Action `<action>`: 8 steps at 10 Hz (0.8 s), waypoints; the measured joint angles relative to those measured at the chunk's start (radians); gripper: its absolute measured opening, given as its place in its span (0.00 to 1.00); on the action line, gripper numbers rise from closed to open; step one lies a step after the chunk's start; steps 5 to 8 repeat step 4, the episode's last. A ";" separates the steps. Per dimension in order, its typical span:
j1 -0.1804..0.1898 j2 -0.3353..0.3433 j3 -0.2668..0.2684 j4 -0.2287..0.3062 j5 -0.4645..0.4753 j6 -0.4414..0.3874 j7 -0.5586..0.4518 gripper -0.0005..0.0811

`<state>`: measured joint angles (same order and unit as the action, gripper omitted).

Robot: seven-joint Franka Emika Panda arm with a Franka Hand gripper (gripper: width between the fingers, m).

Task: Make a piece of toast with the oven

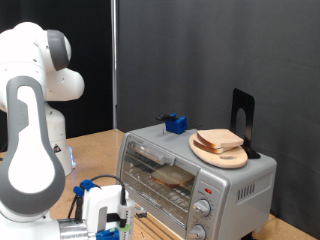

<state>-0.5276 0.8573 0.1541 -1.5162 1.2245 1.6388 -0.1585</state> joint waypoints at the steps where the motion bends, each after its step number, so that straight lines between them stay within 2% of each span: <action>1: 0.000 0.003 0.001 0.000 0.000 0.000 0.000 1.00; 8: 0.000 0.006 0.002 0.001 0.000 0.003 0.002 1.00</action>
